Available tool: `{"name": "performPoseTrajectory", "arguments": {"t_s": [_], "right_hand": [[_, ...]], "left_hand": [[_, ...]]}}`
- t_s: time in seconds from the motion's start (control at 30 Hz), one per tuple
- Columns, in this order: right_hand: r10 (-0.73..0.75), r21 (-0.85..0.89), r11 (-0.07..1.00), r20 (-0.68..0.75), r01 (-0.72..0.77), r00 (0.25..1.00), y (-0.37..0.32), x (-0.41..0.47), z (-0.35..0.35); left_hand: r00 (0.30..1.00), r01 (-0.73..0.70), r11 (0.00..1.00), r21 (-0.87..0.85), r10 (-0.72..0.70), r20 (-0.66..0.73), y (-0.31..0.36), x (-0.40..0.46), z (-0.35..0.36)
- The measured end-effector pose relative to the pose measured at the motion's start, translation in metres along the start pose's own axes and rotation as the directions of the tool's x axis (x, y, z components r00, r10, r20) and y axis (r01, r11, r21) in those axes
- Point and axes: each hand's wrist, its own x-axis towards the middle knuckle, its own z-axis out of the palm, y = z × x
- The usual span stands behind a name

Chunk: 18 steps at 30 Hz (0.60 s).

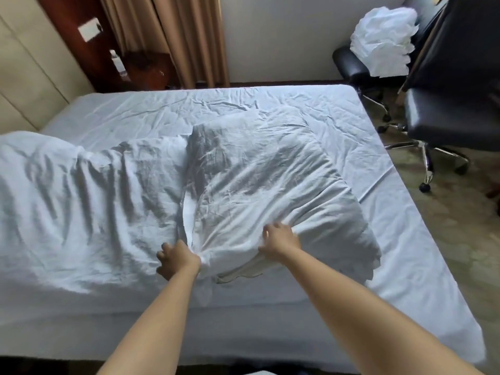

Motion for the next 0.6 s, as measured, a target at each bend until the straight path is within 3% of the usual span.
{"name": "performPoseTrajectory", "arguments": {"t_s": [0.07,0.2,0.4,0.6], "right_hand": [[-0.041,-0.049,0.998,0.16,0.05,0.986,0.006,-0.004,-0.001],[-0.102,-0.016,0.994,0.199,0.107,0.975,0.005,-0.015,-0.009],[-0.213,0.043,0.977,0.094,0.21,0.972,-0.003,-0.023,-0.047],[-0.299,-0.015,0.954,0.062,0.301,0.952,-0.007,-0.03,-0.069]], "left_hand": [[0.99,-0.136,0.987,0.084,0.138,-0.018,0.003,-0.009,-0.002],[0.926,-0.373,0.896,0.24,0.374,0.045,0.007,-0.03,-0.007],[0.939,-0.343,0.912,0.226,0.33,0.097,0.024,-0.045,-0.035],[0.95,-0.312,0.923,0.225,0.297,0.099,0.025,-0.05,-0.067]]}}
